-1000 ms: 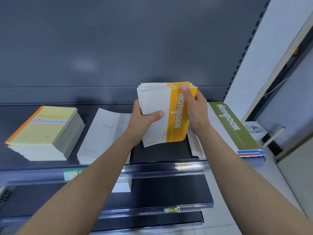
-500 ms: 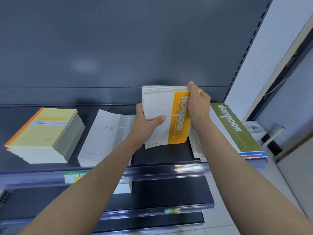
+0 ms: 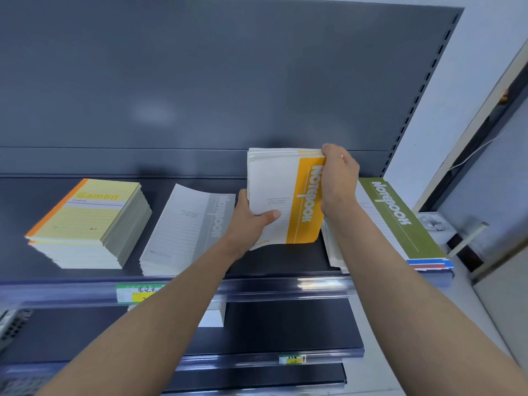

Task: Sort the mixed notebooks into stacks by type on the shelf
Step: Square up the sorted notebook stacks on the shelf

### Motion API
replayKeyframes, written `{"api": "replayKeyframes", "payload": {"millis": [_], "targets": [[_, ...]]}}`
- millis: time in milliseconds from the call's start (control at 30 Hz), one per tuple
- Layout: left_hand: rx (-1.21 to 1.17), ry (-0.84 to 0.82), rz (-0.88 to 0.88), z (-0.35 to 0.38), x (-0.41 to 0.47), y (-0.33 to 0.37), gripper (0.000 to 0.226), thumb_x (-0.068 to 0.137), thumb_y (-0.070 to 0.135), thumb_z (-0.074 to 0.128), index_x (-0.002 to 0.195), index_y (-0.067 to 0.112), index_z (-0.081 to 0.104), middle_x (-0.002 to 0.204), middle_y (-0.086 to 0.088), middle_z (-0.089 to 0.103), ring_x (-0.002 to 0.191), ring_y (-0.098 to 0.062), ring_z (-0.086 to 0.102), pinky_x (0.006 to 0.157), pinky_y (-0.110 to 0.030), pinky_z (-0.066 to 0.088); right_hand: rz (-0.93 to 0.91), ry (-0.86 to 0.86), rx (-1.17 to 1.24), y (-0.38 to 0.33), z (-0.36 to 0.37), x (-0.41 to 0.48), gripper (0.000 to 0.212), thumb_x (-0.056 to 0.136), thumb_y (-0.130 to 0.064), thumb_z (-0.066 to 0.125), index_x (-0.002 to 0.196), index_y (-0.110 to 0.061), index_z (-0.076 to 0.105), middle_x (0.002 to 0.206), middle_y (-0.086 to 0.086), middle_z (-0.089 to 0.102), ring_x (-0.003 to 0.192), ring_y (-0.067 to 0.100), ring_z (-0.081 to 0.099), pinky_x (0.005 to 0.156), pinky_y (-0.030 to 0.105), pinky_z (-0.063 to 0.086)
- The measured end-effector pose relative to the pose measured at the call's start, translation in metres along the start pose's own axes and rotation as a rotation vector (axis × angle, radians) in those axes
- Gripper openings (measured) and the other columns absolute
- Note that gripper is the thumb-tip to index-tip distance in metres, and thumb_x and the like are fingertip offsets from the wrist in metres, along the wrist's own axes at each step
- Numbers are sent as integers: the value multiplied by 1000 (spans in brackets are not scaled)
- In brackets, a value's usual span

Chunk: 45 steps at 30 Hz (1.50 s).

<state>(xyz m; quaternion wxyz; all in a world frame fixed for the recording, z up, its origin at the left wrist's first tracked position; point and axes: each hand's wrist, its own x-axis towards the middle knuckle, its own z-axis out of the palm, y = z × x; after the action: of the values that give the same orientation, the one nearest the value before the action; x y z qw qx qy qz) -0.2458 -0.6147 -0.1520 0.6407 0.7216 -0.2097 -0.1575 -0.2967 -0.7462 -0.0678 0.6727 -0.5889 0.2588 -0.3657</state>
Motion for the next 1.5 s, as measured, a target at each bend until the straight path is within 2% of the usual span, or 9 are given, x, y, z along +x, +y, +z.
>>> {"api": "replayKeyframes", "payload": {"millis": [200,300,333,467,567,700,967,1267,1500], "targets": [[138,30,77,-10,8,37,41,84,10,68,114,12,40,103,8,52,94,-9,51,63,-11,39,-64,133,-26,-15,-6,9,26,86,-7,45,62,-18,45,53,-7,43,48,8,40,49,22,36],[391,-13,162,-13,19,58,36,80,16,72,101,13,43,90,9,55,85,-14,54,62,-24,41,-260,212,-316,-12,-13,16,26,86,-15,46,65,-26,56,65,-13,55,68,9,54,77,32,47],[489,-38,190,-11,21,65,37,78,19,73,101,13,45,90,7,57,84,-15,55,64,-28,42,-332,205,-431,-10,-16,17,30,88,-23,45,60,-29,51,62,-14,52,69,10,52,82,33,45],[795,-132,267,-5,30,86,39,74,24,76,103,16,50,95,2,62,87,-20,57,74,-35,47,-428,-30,-428,-9,-28,14,47,96,-40,40,57,-22,21,57,-9,23,55,8,24,59,24,25],[863,-229,271,-1,38,93,38,70,24,78,96,20,51,93,2,61,87,-21,57,71,-34,46,-305,-167,-364,-10,-43,14,28,87,-42,61,77,-22,44,81,-8,46,69,2,46,63,17,37],[891,-283,303,3,44,99,37,68,23,80,94,21,54,89,5,60,83,-18,57,66,-31,43,-88,-358,-301,-6,-59,19,59,72,-20,79,117,-23,40,105,-6,59,89,7,61,73,20,51],[1034,-291,298,-4,56,95,37,69,33,79,93,20,55,89,4,60,83,-18,56,67,-34,46,-53,-330,-359,15,-67,27,44,75,-10,76,113,-17,54,107,2,67,97,19,65,84,40,55],[251,-86,35,-34,54,56,37,66,14,84,97,20,64,94,2,67,85,-15,62,68,-25,49,-37,-301,-351,17,-63,33,45,78,-12,74,117,-16,52,112,2,65,100,19,64,85,38,55],[186,2,77,-37,60,64,37,66,12,84,95,22,64,101,-3,67,92,-21,66,78,-35,55,-25,-267,-286,18,-55,34,42,78,-12,74,115,-14,53,110,1,66,98,19,65,84,38,56]]}}
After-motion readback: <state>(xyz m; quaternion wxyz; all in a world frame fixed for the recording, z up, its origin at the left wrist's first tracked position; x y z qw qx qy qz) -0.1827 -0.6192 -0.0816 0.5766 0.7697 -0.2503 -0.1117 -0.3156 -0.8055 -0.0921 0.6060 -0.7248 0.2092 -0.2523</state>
